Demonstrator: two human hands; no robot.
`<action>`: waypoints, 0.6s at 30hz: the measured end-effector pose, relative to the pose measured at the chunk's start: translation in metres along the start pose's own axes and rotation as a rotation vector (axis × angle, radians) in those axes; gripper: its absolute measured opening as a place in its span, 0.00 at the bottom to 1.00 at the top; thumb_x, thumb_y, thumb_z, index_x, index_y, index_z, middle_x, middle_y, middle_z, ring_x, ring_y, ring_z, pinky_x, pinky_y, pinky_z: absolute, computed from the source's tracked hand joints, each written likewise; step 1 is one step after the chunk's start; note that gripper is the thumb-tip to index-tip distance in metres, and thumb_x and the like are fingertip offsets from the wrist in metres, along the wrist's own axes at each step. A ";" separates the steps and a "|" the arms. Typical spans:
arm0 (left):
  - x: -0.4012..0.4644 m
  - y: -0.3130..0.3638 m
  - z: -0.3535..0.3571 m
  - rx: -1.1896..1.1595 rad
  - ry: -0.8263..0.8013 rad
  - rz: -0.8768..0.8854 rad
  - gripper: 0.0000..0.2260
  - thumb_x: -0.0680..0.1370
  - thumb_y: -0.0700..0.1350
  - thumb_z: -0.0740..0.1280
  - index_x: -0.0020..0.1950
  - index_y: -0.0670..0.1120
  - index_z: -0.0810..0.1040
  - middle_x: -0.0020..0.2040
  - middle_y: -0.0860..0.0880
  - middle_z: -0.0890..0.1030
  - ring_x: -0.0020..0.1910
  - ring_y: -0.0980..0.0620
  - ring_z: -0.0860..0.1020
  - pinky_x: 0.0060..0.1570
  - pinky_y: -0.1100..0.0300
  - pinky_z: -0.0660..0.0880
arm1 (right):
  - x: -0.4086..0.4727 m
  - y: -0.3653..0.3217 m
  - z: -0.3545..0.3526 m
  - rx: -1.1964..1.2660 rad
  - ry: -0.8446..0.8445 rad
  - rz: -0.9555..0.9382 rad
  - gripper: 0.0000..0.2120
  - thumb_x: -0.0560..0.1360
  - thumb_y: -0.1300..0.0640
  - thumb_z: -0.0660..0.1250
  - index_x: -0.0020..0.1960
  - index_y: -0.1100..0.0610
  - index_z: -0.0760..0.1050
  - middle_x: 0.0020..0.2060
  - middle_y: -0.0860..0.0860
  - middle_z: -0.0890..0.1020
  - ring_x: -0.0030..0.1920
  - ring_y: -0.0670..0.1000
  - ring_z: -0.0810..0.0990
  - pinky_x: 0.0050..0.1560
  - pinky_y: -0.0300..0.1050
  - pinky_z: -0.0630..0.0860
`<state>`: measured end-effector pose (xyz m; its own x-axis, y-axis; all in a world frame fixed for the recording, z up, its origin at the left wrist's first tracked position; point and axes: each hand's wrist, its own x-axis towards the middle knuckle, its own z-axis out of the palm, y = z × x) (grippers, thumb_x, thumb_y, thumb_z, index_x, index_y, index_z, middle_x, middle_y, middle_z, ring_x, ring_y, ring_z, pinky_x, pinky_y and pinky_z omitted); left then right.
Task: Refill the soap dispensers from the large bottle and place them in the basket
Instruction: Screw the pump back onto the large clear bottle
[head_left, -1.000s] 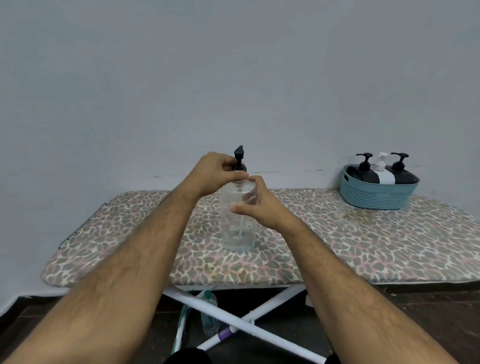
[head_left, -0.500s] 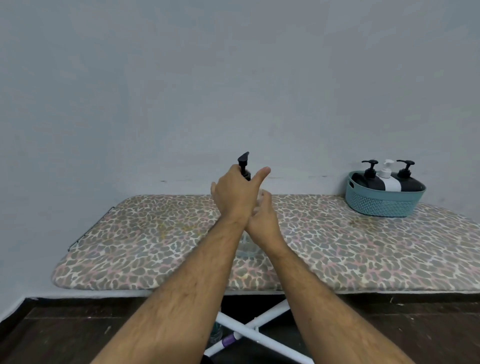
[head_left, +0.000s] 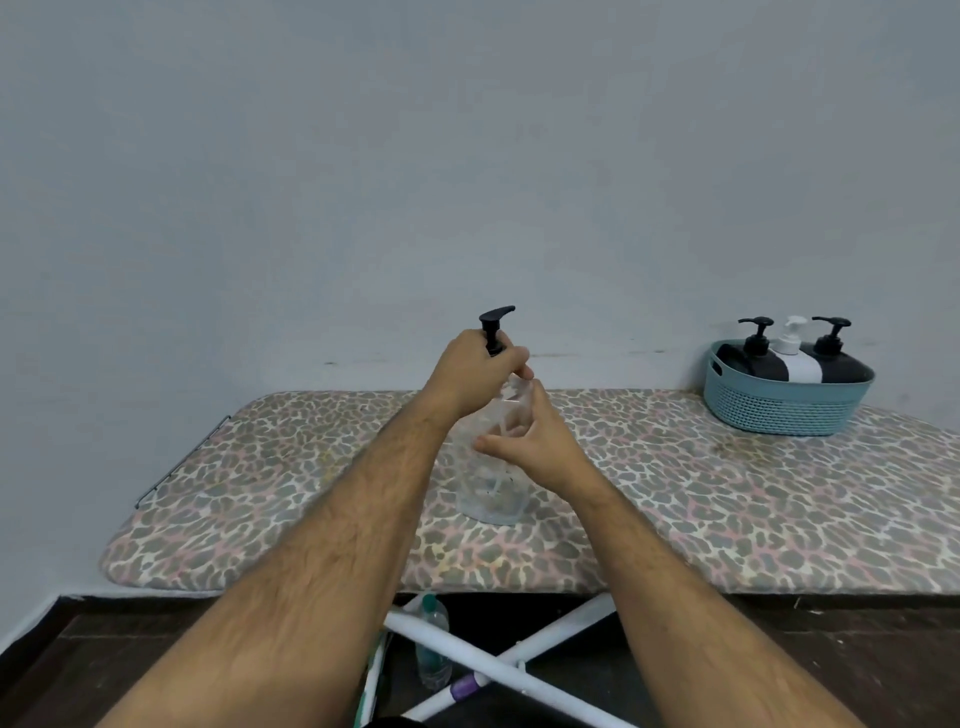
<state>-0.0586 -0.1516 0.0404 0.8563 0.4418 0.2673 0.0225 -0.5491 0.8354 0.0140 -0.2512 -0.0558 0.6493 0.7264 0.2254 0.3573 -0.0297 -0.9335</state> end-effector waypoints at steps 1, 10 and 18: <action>0.003 -0.001 -0.002 -0.023 -0.045 0.015 0.10 0.78 0.44 0.66 0.37 0.44 0.75 0.40 0.51 0.86 0.38 0.51 0.77 0.44 0.51 0.74 | 0.001 0.001 -0.003 0.039 -0.041 0.000 0.48 0.66 0.49 0.80 0.75 0.39 0.54 0.41 0.48 0.80 0.46 0.49 0.84 0.47 0.47 0.80; 0.013 0.004 -0.018 0.055 -0.414 0.054 0.12 0.78 0.48 0.68 0.39 0.41 0.78 0.46 0.52 0.85 0.48 0.58 0.81 0.55 0.56 0.73 | 0.009 -0.002 -0.026 0.076 -0.294 0.091 0.41 0.70 0.63 0.78 0.76 0.52 0.59 0.54 0.62 0.83 0.55 0.52 0.85 0.54 0.44 0.80; -0.007 -0.015 -0.018 -0.024 -0.108 0.072 0.16 0.74 0.50 0.75 0.60 0.50 0.76 0.53 0.51 0.81 0.54 0.55 0.80 0.57 0.57 0.75 | -0.001 -0.006 -0.021 0.056 -0.232 0.029 0.38 0.70 0.59 0.79 0.71 0.42 0.62 0.58 0.56 0.80 0.57 0.53 0.83 0.62 0.49 0.79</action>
<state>-0.0741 -0.1335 0.0342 0.9059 0.3222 0.2749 -0.0522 -0.5591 0.8275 0.0251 -0.2656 -0.0441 0.4849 0.8642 0.1347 0.2987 -0.0188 -0.9542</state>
